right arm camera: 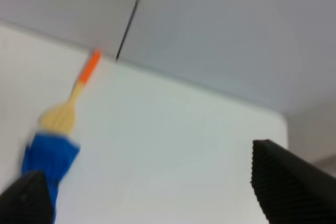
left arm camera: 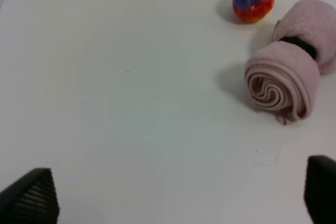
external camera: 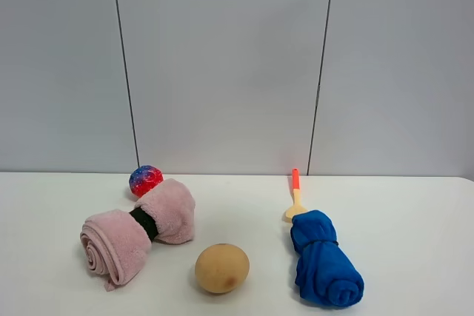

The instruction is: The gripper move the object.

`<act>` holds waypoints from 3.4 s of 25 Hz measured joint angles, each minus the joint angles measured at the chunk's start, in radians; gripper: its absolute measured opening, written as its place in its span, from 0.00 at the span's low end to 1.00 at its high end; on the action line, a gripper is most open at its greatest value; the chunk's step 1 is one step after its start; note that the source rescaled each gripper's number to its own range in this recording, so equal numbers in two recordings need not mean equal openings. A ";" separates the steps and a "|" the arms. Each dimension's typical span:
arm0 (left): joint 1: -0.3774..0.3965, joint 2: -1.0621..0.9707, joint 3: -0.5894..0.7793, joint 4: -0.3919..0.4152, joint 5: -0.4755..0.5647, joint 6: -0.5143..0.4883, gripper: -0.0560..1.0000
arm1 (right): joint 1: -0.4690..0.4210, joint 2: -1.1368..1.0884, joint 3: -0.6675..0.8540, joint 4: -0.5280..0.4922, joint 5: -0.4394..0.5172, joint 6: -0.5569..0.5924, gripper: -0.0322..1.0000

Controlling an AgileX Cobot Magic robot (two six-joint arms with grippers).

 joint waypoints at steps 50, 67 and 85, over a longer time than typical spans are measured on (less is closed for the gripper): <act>0.000 0.000 0.000 0.000 0.000 0.000 1.00 | -0.493 -0.814 0.745 0.344 0.013 -0.134 0.89; 0.000 0.000 0.000 0.000 0.000 0.000 1.00 | -0.867 -1.081 0.867 0.404 -0.126 -0.141 0.89; 0.000 0.000 0.000 0.000 0.000 0.000 1.00 | -0.868 -1.081 0.870 0.527 -0.135 -0.281 0.89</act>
